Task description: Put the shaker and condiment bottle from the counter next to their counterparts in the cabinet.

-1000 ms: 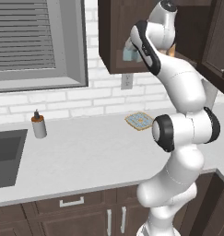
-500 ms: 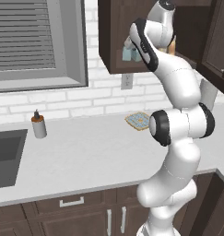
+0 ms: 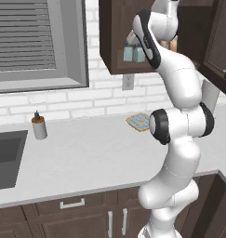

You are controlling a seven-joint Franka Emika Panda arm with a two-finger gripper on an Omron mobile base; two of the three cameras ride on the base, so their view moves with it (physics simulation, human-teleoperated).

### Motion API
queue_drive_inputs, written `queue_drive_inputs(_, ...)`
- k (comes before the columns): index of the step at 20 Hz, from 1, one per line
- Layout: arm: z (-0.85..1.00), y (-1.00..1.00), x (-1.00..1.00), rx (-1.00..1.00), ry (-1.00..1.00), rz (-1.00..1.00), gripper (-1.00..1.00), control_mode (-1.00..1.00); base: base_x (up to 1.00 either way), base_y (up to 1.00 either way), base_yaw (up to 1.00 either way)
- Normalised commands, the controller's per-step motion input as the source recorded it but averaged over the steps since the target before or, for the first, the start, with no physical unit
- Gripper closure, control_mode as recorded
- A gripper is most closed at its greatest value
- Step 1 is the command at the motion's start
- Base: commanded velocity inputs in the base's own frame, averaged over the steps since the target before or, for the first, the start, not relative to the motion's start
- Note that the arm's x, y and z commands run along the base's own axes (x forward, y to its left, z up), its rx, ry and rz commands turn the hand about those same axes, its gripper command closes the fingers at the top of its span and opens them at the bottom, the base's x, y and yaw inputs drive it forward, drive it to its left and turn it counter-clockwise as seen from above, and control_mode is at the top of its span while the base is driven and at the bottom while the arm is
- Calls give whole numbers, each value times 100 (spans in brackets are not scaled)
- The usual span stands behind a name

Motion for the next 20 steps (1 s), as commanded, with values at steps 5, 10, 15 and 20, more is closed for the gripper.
queue_drive_inputs(5, 3, -3, -38, 0, -1, 0, -100, -100, 0, 0, 0)
queue_drive_inputs(10, 0, 0, -53, 0, -8, 0, -100, -100, 0, 0, 0)
queue_drive_inputs(15, 0, 0, -63, 1, -10, 0, -100, -100, 0, 0, 0)
queue_drive_inputs(20, 0, 0, -64, 0, -13, 0, -100, -100, 0, 0, 0)
